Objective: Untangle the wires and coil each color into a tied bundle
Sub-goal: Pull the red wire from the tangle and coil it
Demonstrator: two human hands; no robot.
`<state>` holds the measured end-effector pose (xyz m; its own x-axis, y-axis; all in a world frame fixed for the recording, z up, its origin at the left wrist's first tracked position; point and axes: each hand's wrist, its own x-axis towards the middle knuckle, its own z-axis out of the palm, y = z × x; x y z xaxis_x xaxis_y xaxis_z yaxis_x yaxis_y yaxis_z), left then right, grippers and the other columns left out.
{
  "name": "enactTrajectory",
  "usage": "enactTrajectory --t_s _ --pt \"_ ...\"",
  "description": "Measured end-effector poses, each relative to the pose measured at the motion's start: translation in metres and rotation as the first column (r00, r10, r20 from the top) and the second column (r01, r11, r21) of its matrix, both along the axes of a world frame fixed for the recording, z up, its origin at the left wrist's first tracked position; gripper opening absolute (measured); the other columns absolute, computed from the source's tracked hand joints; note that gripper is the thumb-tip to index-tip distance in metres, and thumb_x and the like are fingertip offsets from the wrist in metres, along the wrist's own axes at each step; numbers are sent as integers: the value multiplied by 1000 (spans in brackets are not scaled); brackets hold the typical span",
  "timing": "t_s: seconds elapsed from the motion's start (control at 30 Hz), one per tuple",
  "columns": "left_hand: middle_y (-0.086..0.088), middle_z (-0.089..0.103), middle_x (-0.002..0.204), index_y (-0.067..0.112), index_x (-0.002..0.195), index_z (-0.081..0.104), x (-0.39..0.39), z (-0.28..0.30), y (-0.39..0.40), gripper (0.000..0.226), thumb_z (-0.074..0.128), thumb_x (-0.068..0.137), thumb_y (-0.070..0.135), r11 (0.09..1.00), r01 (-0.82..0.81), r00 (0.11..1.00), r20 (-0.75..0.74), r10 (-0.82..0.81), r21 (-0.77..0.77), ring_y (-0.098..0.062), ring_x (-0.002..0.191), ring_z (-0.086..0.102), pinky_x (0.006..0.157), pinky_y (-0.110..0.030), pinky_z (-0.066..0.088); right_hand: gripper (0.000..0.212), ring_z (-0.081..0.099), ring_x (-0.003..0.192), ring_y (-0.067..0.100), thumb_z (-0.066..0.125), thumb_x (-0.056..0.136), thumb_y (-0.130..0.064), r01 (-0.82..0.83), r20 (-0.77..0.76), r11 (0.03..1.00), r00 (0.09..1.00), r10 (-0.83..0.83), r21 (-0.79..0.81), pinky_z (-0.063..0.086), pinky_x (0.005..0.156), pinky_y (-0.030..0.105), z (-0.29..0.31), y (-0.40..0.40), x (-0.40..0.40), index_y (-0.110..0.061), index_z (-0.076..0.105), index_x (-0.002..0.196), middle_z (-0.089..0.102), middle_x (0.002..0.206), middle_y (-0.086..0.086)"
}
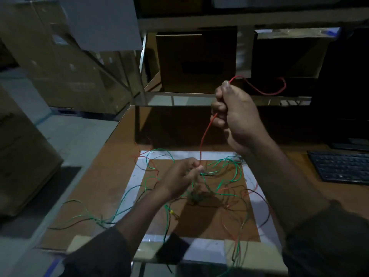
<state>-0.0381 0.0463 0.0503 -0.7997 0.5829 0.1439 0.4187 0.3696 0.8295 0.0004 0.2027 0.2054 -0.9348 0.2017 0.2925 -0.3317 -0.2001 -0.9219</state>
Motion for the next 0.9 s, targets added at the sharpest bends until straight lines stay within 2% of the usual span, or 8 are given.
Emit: enactTrajectory --t_s 0.1,0.23,0.37,0.5,0.6,0.73,0.8,0.9 --pt "-8 73 85 17 91 68 -19 -16 -8 25 54 104 34 997 -62 996 56 64 -48 -22 75 68 82 -56 55 34 28 47 2 30 112 -28 1 -25 997 1000 -3 -77 25 39 14 8 4 6 -17 46 83 35 58 -9" --pt "3 76 87 14 86 72 -10 16 -4 53 34 112 40 990 -136 987 89 133 25 2 102 68 105 -28 46 34 30 45 1 33 112 -27 155 61 985 987 -150 -73 24 40 14 -4 25 3 -14 53 88 39 60 -6" --pt "3 56 57 18 76 56 -2 84 1 48 33 110 43 937 -92 985 171 35 338 -21 78 73 79 -45 53 36 28 50 6 34 111 -27 280 301 958 910 -286 66 23 40 15 -45 40 -1 -9 62 97 41 66 -2" --pt "11 38 51 22 71 49 0 142 0 46 37 109 43 752 -8 928 286 -241 659 -6 43 38 46 -22 41 37 27 45 3 34 111 -28 250 363 967 898 -250 49 22 38 15 -65 44 2 -7 64 104 37 65 -3" --pt "10 32 51 21 70 47 -6 169 0 48 32 111 42 661 64 848 309 -431 748 -2 39 28 35 -14 29 38 29 46 3 35 111 -29 196 360 976 908 -216 91 23 39 16 -66 42 3 -6 66 108 40 66 -3" --pt "9 29 51 21 67 46 -11 172 -1 49 33 111 39 685 74 793 374 -481 725 0 36 27 32 -13 26 39 53 51 9 40 109 -32 29 447 956 880 -163 292 36 42 18 -70 40 7 -4 66 115 70 84 3" --pt "10 29 50 22 66 46 -12 171 -5 48 34 110 37 689 57 773 406 -488 722 0 36 27 31 -13 24 47 67 52 14 41 106 -46 -66 440 774 851 -286 630 50 48 27 -74 42 9 -10 69 101 76 86 1" --pt "10 28 48 22 65 46 -13 178 -11 46 36 109 35 696 42 791 402 -461 717 0 35 24 31 -13 18 62 67 57 23 38 99 -65 32 65 162 826 -559 986 56 61 39 -77 50 15 -16 63 70 67 62 -1"
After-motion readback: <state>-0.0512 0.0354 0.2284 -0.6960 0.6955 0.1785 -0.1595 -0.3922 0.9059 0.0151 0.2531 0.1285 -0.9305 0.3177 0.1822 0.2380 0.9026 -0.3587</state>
